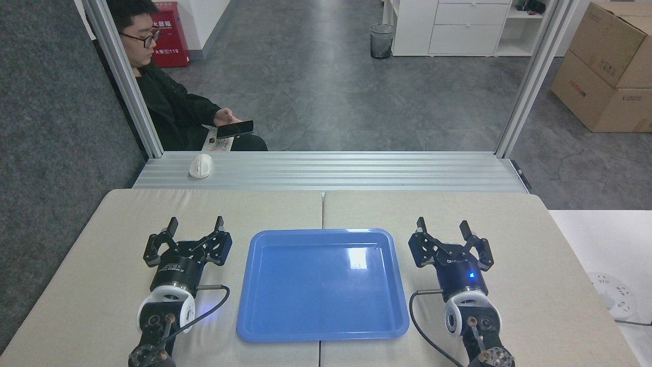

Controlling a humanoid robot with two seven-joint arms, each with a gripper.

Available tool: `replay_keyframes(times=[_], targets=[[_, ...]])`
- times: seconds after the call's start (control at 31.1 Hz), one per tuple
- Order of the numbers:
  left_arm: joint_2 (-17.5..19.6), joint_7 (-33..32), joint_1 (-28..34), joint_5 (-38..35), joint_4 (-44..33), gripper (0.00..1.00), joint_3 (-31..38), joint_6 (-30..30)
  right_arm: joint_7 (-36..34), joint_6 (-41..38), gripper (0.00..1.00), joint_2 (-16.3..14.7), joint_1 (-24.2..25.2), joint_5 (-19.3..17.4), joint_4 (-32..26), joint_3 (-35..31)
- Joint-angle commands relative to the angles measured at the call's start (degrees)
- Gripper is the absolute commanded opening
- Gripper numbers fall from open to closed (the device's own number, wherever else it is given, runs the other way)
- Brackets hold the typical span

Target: Pick up switch part and place in tray

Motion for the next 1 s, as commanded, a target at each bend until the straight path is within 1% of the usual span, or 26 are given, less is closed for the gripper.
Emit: replay_keyframes(times=[0.0, 0.96], targets=[[0.32, -0.04, 0.18, 0.01, 0.14, 0.99, 0.01, -0.02, 0.00, 0.02, 1.00, 0.02, 0.00, -0.01, 0.00, -0.27], [0.23, -0.12, 0.27, 0.01, 0.23, 0.99, 0.01, 0.06, 0.00, 0.02, 1.00, 0.10, 0.00, 0.08, 0.00, -0.35]])
